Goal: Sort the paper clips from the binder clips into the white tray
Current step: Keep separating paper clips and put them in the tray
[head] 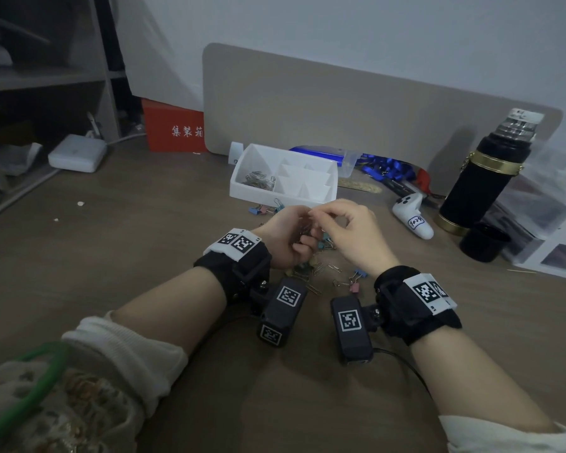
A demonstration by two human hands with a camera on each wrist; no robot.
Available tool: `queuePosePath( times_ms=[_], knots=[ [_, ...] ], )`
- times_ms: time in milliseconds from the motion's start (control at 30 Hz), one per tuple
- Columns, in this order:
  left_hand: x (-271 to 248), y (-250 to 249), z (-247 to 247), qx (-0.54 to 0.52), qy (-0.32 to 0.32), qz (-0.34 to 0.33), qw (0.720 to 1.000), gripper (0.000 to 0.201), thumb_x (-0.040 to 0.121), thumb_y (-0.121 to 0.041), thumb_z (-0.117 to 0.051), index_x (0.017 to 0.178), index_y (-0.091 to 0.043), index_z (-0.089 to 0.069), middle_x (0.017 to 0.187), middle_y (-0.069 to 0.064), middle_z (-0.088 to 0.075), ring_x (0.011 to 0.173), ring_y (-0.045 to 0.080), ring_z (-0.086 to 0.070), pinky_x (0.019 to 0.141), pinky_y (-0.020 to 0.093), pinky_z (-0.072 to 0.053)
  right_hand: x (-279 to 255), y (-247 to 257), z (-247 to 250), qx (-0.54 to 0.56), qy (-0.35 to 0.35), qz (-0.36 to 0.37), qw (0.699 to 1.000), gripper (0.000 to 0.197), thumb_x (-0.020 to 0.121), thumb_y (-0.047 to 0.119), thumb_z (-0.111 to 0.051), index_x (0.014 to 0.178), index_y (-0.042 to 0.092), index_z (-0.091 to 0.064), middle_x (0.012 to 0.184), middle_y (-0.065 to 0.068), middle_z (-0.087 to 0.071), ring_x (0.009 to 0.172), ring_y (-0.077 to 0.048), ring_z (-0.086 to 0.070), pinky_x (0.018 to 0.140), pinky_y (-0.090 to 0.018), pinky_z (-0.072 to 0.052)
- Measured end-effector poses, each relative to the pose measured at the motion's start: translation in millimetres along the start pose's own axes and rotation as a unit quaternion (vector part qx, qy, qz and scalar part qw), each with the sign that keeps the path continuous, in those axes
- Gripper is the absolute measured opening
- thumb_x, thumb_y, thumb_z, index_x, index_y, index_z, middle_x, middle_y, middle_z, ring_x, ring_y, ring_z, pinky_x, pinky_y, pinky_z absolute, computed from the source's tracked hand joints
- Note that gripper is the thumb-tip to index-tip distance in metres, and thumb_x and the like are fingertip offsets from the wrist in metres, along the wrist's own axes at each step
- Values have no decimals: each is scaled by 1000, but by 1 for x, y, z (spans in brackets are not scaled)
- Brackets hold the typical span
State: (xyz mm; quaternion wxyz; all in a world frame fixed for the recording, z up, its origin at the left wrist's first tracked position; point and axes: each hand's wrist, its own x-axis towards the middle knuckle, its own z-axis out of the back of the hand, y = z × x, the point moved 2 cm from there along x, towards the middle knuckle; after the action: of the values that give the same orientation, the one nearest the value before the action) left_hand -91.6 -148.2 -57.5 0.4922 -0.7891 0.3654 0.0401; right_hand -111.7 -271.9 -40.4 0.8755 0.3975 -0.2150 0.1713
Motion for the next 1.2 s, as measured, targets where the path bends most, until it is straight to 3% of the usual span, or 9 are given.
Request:
queuePosePath(
  times_ms=[133,300,367,467,567,633,733,933,1200],
  knots=[
    [1,-2,5,-38,-27,-8,999,42,95,-26,-37,54,-21,-34,44,-8,-27,30,5,-22,26,14,-11,2,-10,5,-79,-35,-46,995,25,90,22,-57,70,10,-66,68,-4,-65,65,-20,-57,64,-34,-48],
    [-1,-1,5,-21,-51,-42,998,46,100,-30,-37,57,-24,-23,39,-9,-19,26,5,-17,25,14,-9,-4,-18,2,-172,115,-151,967,22,89,21,-53,74,17,-69,84,-1,-69,94,-21,-58,81,-35,-52],
    [-2,0,5,-13,-48,-46,998,45,101,-30,-37,58,-25,-23,39,-9,-20,26,5,-17,24,15,-9,-8,-15,4,-176,137,-158,962,20,88,20,-53,76,18,-69,88,0,-68,96,-20,-58,80,-31,-49],
    [-4,1,6,-17,-46,-40,998,44,101,-31,-37,59,-24,-28,41,-10,-23,26,4,-18,23,15,-12,-16,-5,7,-155,179,-141,961,19,89,15,-55,80,22,-71,88,3,-67,86,-17,-62,70,-21,-43],
    [-7,3,6,-21,-46,-30,998,43,102,-32,-36,60,-23,-32,41,-9,-27,26,4,-20,24,15,-12,-24,0,5,-119,222,-153,956,17,90,13,-56,91,16,-73,83,0,-63,58,-22,-62,42,-25,-50],
    [-8,4,5,-22,-47,-27,998,42,102,-31,-35,60,-22,-34,41,-9,-28,26,4,-21,24,14,-12,-27,0,3,-109,238,-154,953,13,90,12,-60,94,15,-71,80,4,-59,53,-14,-55,35,-21,-45],
    [-10,8,5,-20,-42,-21,999,42,101,-31,-35,61,-21,-36,42,-8,-30,26,4,-21,24,14,-13,-27,0,4,-101,248,-157,951,9,89,11,-63,95,12,-70,78,4,-59,50,-8,-51,36,-21,-46],
    [-10,11,4,-18,-45,-8,999,41,100,-31,-35,61,-19,-39,45,-7,-33,29,5,-23,25,14,-14,-25,-8,4,-128,239,-174,947,10,89,11,-64,80,14,-68,76,-1,-63,45,-18,-57,37,-21,-45],
    [-11,12,3,-19,-44,5,999,40,99,-32,-34,62,-19,-39,46,-6,-33,29,5,-23,27,13,-14,-24,-12,5,-156,232,-185,942,15,89,14,-63,74,14,-64,71,1,-61,35,-12,-56,40,-19,-43]
  ],
)
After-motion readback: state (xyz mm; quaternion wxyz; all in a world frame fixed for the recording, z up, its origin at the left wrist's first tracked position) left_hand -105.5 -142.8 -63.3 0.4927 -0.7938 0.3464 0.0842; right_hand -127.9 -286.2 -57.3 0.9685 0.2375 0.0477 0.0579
